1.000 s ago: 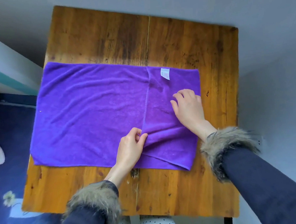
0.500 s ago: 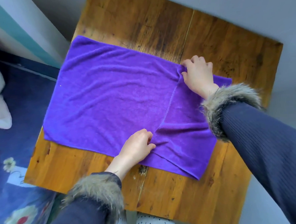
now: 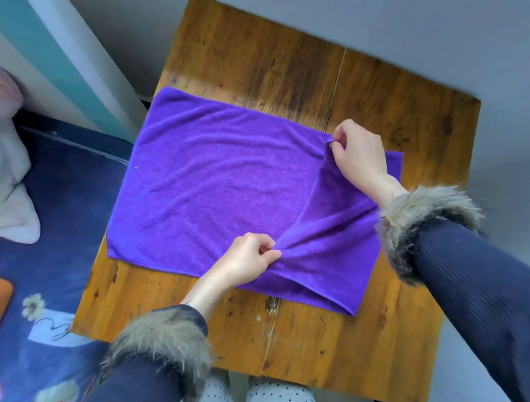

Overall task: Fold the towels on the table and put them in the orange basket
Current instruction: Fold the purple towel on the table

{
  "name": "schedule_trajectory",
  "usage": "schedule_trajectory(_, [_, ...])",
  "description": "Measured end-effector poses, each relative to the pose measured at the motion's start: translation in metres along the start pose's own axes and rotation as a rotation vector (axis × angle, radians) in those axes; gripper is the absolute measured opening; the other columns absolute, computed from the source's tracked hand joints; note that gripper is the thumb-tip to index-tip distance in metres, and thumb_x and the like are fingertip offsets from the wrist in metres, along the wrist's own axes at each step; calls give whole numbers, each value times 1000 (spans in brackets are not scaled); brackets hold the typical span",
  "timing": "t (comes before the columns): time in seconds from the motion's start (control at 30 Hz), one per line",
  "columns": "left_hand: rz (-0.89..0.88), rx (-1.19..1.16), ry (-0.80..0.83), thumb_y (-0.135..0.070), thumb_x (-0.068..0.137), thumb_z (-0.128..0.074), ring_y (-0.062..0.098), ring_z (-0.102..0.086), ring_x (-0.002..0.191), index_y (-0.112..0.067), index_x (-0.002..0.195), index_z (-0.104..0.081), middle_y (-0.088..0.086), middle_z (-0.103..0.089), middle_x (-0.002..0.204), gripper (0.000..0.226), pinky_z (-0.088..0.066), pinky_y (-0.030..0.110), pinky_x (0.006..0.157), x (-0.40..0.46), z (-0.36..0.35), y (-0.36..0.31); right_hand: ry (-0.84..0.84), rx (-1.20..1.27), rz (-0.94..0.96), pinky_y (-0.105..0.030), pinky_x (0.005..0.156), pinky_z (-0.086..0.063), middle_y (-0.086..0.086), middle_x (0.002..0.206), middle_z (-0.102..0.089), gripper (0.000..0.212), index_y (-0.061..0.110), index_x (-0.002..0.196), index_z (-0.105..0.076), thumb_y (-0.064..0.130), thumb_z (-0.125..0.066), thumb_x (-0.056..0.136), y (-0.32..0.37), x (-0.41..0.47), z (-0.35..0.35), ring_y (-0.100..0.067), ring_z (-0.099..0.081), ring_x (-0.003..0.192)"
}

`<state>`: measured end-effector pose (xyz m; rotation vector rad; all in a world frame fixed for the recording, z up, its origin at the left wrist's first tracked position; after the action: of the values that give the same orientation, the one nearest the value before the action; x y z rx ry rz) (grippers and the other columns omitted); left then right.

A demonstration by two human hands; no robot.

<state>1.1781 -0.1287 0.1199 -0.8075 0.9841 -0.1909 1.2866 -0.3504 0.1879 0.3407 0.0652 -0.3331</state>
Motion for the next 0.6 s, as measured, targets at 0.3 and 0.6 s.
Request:
schedule_trajectory(0.3, [-35,-84,100,-28,87,-64,7,-48,63,-18,69,-59,-5,-58,65,22,-38,25,65,-69,85,-1,79,357,-43,-12,69,-39,-2,87,-67,13,10,94,-71,16,-62,86,78,-23,52,-9,-56,79])
schedule_trajectory(0.6, [89,-358,-102,-23,82,-68,7,-55,66,-4,80,-66,5,-62,74,20,-44,23,66,-108,167,88,74,444,128,-13,69,-41,4,79,-62,10,16,91,-69,15,-61,86,185,2,33,-3,-55,72])
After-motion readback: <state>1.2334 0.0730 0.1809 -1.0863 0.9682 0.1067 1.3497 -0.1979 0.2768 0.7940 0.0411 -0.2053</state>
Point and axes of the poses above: each hand's wrist, its own x-axis towards the middle knuckle, its own z-axis out of the back of the hand, y = z × x, the point moved 9 cm from there along x, towards the middle knuckle
